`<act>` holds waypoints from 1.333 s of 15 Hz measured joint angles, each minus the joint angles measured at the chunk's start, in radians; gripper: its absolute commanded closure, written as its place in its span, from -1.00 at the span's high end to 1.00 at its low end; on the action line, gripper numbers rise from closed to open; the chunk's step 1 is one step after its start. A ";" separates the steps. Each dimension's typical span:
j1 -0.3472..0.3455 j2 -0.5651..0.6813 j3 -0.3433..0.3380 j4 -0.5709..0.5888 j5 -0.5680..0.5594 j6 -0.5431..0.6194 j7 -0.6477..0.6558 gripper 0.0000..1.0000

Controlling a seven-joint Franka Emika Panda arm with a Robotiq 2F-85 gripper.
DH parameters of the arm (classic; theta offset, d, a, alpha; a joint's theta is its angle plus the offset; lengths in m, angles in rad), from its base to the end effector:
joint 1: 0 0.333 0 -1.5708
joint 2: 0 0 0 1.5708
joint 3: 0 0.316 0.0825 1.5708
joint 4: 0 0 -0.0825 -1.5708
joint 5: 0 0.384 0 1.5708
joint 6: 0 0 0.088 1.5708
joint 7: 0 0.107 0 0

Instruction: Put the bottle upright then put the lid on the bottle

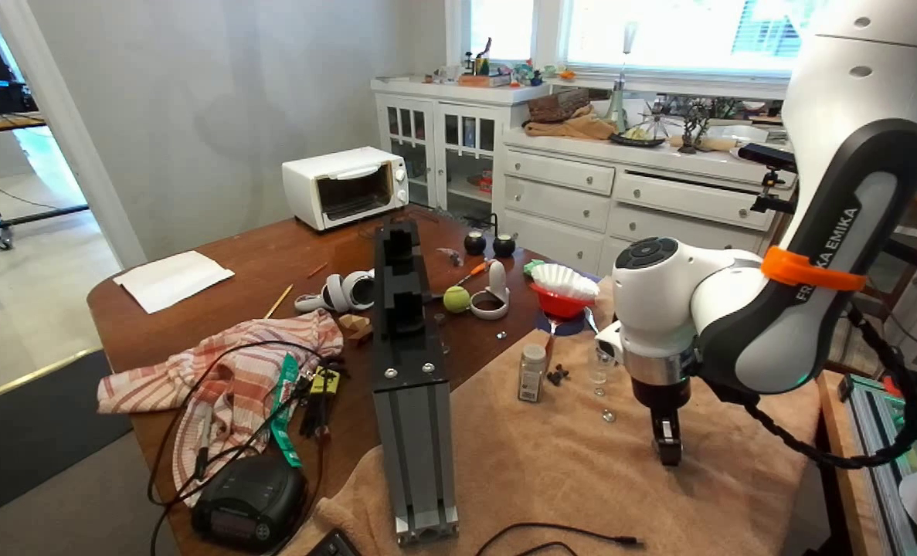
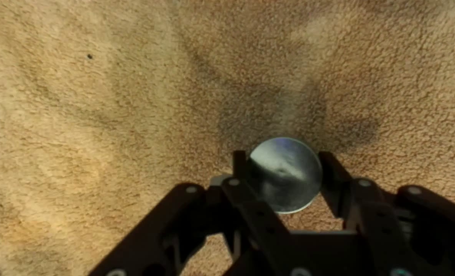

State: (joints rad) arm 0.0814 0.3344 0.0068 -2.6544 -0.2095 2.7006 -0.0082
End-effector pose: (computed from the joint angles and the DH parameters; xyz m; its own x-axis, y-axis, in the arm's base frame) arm 0.3727 0.0404 0.1098 0.9166 0.2782 -0.2870 0.2981 -0.9542 0.0271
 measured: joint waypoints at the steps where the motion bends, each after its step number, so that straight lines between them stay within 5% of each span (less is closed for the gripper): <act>1: 0.014 -0.018 0.000 -0.007 -0.006 0.000 0.002 -0.53; 3: 0.054 -0.066 -0.009 -0.025 -0.068 0.000 0.034 -0.53; 8: 0.206 -0.215 -0.107 -0.040 -0.482 -0.002 0.338 -0.53; 12: 0.235 -0.313 -0.115 -0.017 -0.734 -0.042 0.512 -0.53; 15: 0.235 -0.334 -0.113 0.038 -0.799 -0.091 0.557 -0.53; 16: 0.235 -0.331 -0.112 0.060 -0.796 -0.106 0.570 -0.03; 19: 0.182 -0.330 -0.056 0.069 -0.796 -0.109 0.571 -0.03; 20: 0.176 -0.330 -0.050 0.066 -0.796 -0.109 0.571 -0.53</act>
State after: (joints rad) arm 0.2575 0.0043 -0.0431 -2.5879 -1.0059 2.5912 0.5629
